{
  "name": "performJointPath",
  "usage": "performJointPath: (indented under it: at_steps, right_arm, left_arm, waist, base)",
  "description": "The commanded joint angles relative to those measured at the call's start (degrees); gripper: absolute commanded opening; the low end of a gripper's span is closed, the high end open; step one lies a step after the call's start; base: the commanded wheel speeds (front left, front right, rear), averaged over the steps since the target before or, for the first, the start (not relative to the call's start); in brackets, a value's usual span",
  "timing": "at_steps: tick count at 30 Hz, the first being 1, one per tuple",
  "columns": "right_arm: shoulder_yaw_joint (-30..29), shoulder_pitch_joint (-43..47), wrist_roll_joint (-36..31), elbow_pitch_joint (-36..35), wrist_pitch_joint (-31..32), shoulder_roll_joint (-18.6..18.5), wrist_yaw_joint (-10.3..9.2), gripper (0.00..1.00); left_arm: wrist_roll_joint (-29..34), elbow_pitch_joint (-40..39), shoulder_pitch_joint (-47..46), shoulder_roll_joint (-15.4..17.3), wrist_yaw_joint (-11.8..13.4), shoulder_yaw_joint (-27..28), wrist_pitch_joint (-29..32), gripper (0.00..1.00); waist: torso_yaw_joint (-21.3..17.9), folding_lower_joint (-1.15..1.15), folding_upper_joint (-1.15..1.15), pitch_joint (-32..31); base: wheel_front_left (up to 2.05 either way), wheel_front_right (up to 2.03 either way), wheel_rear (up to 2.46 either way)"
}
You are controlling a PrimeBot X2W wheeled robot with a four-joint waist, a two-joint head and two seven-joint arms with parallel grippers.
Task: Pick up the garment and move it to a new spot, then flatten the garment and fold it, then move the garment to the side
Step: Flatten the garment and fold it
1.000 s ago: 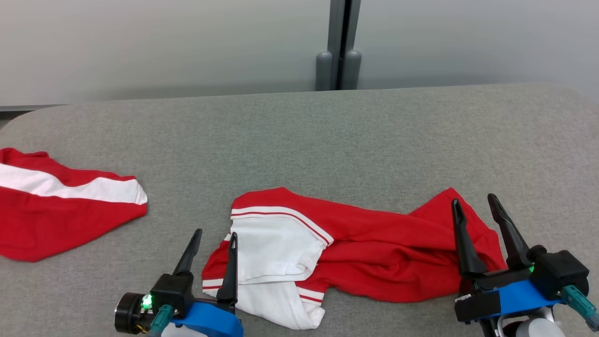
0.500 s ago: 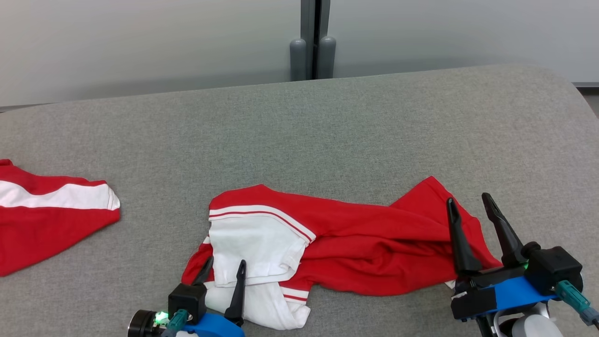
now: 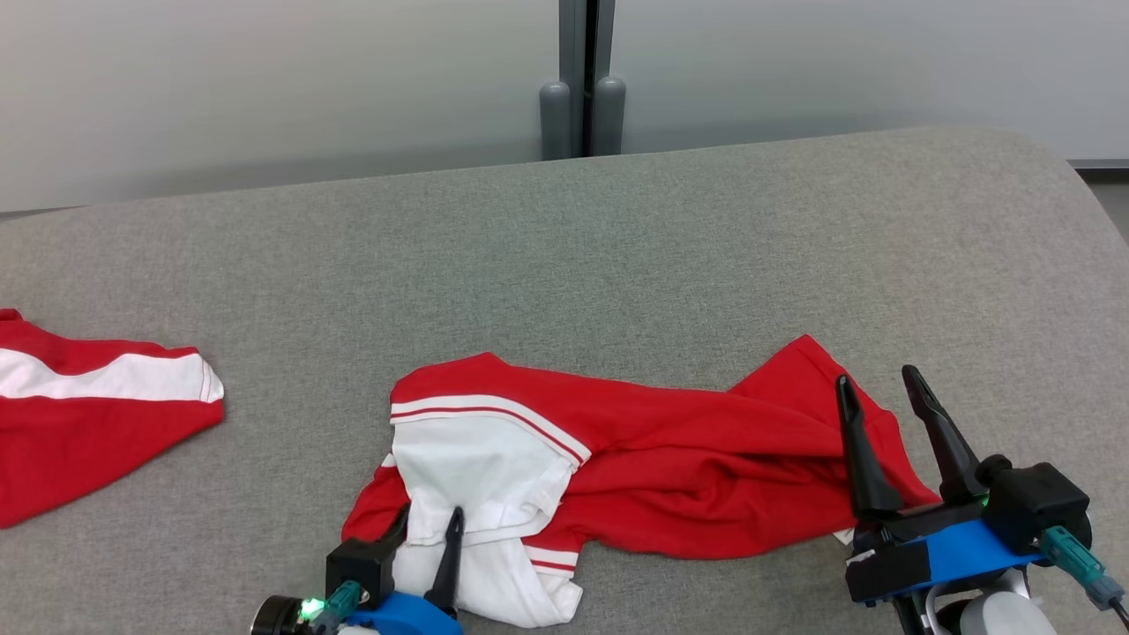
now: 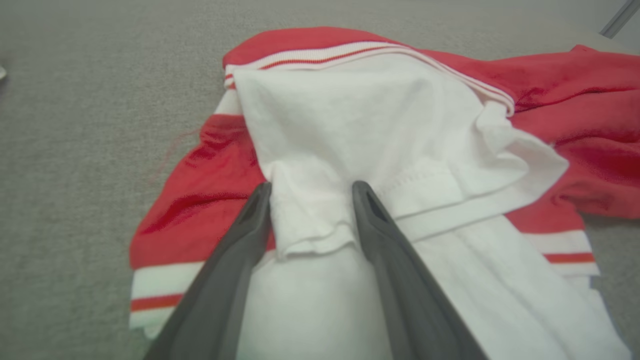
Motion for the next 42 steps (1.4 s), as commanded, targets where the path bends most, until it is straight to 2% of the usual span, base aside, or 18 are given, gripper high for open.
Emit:
performJointPath:
  at_steps: [1, 9, 20, 27, 34, 42]
  right_arm:
    - [0.0, -0.2, 0.4, 0.0, 0.0, -0.4, 0.02, 1.0]
    - [-0.8, 0.9, 0.6, -0.1, 0.0, -0.2, 0.02, 1.0]
    - [-1.6, 1.5, 1.0, -0.2, 0.0, 0.2, 0.03, 1.0]
    - [-1.8, 0.7, 0.9, -0.3, 0.0, 0.4, 0.02, 1.0]
    - [-1.3, -0.9, 1.3, -0.1, 0.0, 0.4, 0.02, 1.0]
    - [-2.0, -3.2, 1.5, -0.5, 0.0, 0.3, 0.02, 1.0]
  left_arm:
    - [-0.3, 0.8, -1.2, 0.0, -0.1, -0.7, 0.1, 0.0]
    - [-0.5, -4.2, -1.1, 0.0, 0.4, -1.2, 0.0, 0.0]
    - [2.2, -22.0, 2.7, 0.0, 0.8, 1.7, 0.0, 0.0]
    - [4.6, -30.1, 4.8, 0.5, 0.2, 4.0, 0.0, 0.0]
    - [6.3, -33.0, 2.3, 1.1, -0.6, 5.3, 0.0, 0.0]
    - [7.9, -30.8, -6.4, 3.6, -1.6, 6.9, 0.0, 0.0]
  waist:
    - [0.1, 0.0, 0.0, -0.1]
    - [1.8, 0.0, 0.0, -0.7]
    - [7.7, 0.0, 0.0, -1.4]
    - [9.1, 0.0, 0.0, -1.1]
    - [6.4, 0.0, 0.0, 0.4]
    - [-1.0, 0.0, 0.0, 4.1]
  base:
    - [0.0, 0.0, 0.0]
    - [0.0, 0.0, 0.0]
    - [0.0, 0.0, 0.0]
    - [0.0, 0.0, 0.0]
    - [0.0, 0.0, 0.0]
    - [0.0, 0.0, 0.0]
